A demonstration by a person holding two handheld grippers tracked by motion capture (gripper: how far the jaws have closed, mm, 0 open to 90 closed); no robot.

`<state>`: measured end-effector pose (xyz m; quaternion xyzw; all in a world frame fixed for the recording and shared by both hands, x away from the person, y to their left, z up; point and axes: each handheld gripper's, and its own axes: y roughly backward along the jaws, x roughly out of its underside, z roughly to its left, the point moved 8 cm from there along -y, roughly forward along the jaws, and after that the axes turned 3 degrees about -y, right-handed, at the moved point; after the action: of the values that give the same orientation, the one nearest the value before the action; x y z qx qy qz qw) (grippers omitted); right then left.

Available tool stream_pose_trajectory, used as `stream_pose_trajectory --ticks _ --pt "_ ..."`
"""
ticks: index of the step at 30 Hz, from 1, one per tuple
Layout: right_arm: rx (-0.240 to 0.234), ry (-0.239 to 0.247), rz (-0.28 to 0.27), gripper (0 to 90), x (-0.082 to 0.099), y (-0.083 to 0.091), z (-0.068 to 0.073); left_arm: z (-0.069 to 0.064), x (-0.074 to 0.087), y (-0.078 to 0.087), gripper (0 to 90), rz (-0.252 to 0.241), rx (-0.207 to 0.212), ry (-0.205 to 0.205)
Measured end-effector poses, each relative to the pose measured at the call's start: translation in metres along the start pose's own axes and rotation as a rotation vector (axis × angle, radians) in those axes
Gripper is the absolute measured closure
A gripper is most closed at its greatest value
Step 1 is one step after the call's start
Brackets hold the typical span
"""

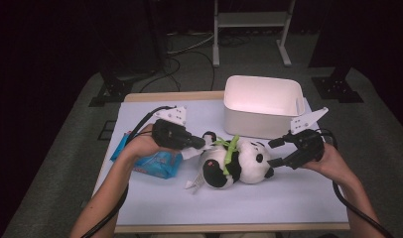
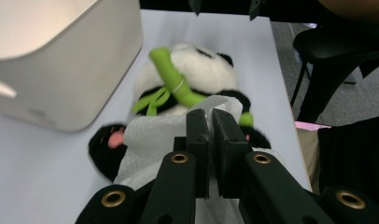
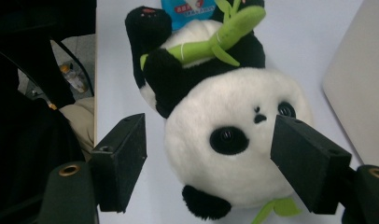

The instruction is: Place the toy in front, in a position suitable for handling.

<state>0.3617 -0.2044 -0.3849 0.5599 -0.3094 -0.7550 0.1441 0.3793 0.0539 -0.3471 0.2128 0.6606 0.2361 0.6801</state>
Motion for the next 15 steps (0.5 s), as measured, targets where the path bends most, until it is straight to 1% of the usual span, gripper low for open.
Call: stream_pose_trajectory --ticks 1,2,3,4,5,6,7,8,9,10,12,15 --pt "0.002 0.008 -0.003 25.7 -0.004 0.0 0.001 -0.001 -0.007 -0.007 86.1 -0.002 0.015 -0.012" --pt "0.002 0.008 -0.003 25.7 -0.004 0.0 0.001 -0.001 -0.007 -0.007 86.2 -0.002 0.015 -0.012" --pt "-0.007 0.015 -0.005 25.9 -0.008 -0.001 0.002 -0.002 -0.013 -0.017 86.1 0.001 0.029 -0.023" --pt "-0.007 0.015 -0.005 25.9 -0.008 -0.001 0.002 -0.002 -0.013 -0.017 86.2 0.001 0.029 -0.023" --pt "-0.009 0.028 0.0 25.9 -0.01 -0.002 0.003 -0.003 -0.019 -0.028 86.1 0.004 0.053 -0.035" --pt "-0.011 0.032 0.003 25.9 -0.011 -0.003 0.003 -0.004 -0.021 -0.031 86.1 0.008 0.06 -0.043" --pt "-0.011 0.032 0.003 25.9 -0.011 -0.003 0.003 -0.004 -0.021 -0.031 86.1 0.008 0.06 -0.043" --pt "-0.017 0.032 0.002 25.8 -0.013 -0.004 0.003 -0.006 -0.026 -0.042 86.1 0.016 0.085 -0.057" --pt "-0.017 0.032 0.002 25.8 -0.013 -0.004 0.003 -0.006 -0.026 -0.042 86.1 0.016 0.085 -0.057" --pt "-0.022 0.032 0.001 25.7 -0.013 -0.005 0.003 -0.007 -0.028 -0.048 86.1 0.023 0.092 -0.067" --pt "-0.023 0.03 0.007 25.6 -0.012 -0.006 0.002 -0.008 -0.032 -0.055 86.1 0.021 0.105 -0.072" --pt "-0.029 0.031 0.013 25.4 -0.009 -0.006 0.002 -0.008 -0.036 -0.066 86.1 0.033 0.12 -0.088"
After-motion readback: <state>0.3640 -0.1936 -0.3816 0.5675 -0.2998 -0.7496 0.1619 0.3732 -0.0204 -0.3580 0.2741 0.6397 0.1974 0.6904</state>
